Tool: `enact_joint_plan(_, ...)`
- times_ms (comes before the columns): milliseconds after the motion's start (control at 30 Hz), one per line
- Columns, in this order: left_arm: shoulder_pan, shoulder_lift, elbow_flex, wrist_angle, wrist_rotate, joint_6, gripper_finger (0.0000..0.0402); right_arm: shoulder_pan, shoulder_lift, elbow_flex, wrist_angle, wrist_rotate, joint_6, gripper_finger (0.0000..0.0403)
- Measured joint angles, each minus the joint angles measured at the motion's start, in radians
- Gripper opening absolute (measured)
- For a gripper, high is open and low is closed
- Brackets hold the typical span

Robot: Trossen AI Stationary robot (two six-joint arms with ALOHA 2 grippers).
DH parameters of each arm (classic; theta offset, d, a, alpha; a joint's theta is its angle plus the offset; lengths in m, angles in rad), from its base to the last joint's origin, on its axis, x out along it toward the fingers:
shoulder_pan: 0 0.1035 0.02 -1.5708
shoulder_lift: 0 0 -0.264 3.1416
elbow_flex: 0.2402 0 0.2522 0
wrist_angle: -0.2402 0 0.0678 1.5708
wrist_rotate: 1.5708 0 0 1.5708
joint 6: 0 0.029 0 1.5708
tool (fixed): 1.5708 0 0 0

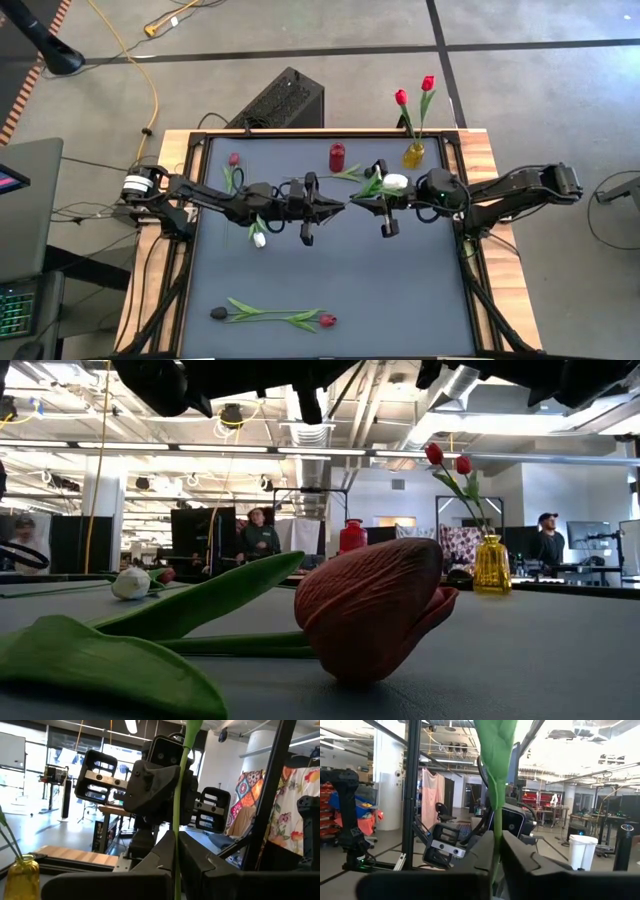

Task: Sort flowers into vase by color
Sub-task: Put the right white tulip into the yellow vase

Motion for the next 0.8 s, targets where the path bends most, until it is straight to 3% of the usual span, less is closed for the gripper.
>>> enact_joint_plan(133, 0.000, 0.000, 0.000, -0.001, -0.001, -0.004, 0.0000, 0.000, 0.000, 0.000, -0.002, 0.003, 0.000, 0.0018)
enact_joint_plan(400, 0.002, -0.028, 0.000, -0.081, -0.008, 0.059, 0.0047, -0.007, -0.052, 0.000, -0.096, 0.005, 0.053, 0.0020)
enact_joint_plan(600, 0.003, -0.156, 0.000, -0.412, -0.122, 0.099, 0.0099, -0.031, -0.203, 0.000, -0.346, 0.053, 0.050, 0.0020)
enact_joint_plan(800, 0.002, -0.253, 0.000, -0.774, -0.236, 0.009, 0.0111, -0.103, -0.389, 0.000, -0.661, 0.287, -0.006, 0.0020)
